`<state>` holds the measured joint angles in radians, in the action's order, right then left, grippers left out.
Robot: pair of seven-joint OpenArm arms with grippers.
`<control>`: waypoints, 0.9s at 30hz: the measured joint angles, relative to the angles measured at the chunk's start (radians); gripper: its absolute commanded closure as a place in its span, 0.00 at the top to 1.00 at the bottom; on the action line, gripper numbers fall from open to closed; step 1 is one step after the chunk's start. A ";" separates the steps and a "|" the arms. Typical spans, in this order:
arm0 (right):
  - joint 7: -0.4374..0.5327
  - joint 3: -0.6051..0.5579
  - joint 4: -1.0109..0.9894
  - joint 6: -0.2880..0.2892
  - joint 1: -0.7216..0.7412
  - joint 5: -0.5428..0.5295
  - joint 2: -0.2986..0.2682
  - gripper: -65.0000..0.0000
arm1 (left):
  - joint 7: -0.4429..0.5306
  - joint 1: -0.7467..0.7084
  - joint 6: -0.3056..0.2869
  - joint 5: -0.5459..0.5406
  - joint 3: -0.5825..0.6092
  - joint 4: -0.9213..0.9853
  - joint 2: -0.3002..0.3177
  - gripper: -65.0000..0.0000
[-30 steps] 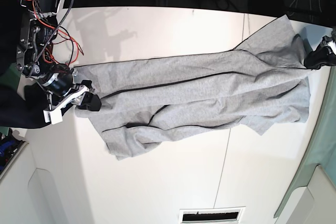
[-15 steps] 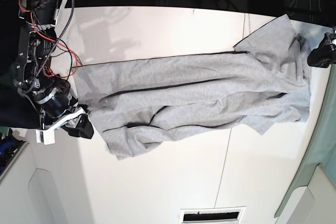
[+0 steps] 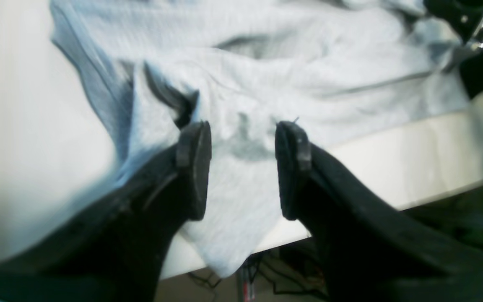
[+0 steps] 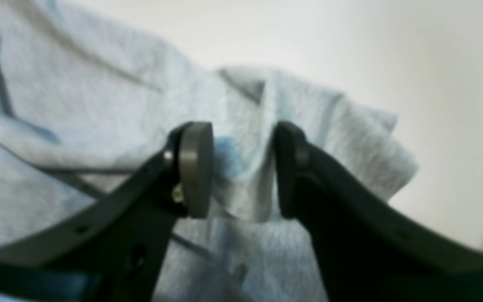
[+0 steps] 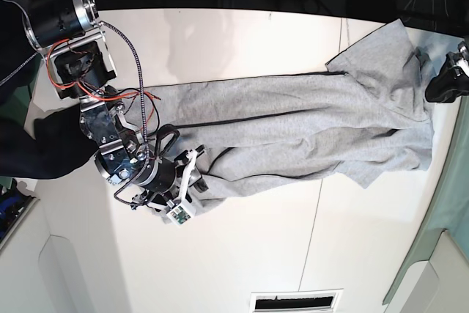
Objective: Layout the t-shirt on the table in an organized manner, then fold the t-shirt properly
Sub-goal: 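Move the right gripper along the shirt and regrasp the hem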
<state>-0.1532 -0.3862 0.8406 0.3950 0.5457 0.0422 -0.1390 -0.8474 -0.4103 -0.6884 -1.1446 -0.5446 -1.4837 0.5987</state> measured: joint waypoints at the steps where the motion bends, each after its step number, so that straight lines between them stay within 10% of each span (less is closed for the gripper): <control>1: 0.011 -0.022 -0.025 -0.007 0.008 0.016 -0.002 0.36 | 0.007 0.010 0.000 0.016 0.020 0.000 -0.025 0.43; 6: 0.027 -0.058 -0.064 -0.023 0.010 0.093 -0.008 0.00 | 0.097 0.023 -0.001 0.156 0.133 0.000 -0.101 0.40; 11: 0.030 -0.058 -0.065 -0.025 0.014 0.144 -0.008 0.00 | 0.217 0.027 0.030 0.418 0.271 0.005 -0.108 0.00; 17: 0.031 0.055 -0.065 -0.093 0.014 0.164 -0.011 0.00 | 0.241 0.133 0.202 0.595 0.317 0.060 -0.111 0.00; 27: 0.021 0.200 -0.067 0.055 0.005 0.026 -0.080 0.00 | 0.283 0.512 0.183 0.615 0.310 0.552 -0.105 0.00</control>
<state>-0.1318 -0.1867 0.7738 0.4503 0.5510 0.0677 -0.2188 -0.5644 0.1017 -0.5056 -0.5293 -0.2344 -0.9314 0.4942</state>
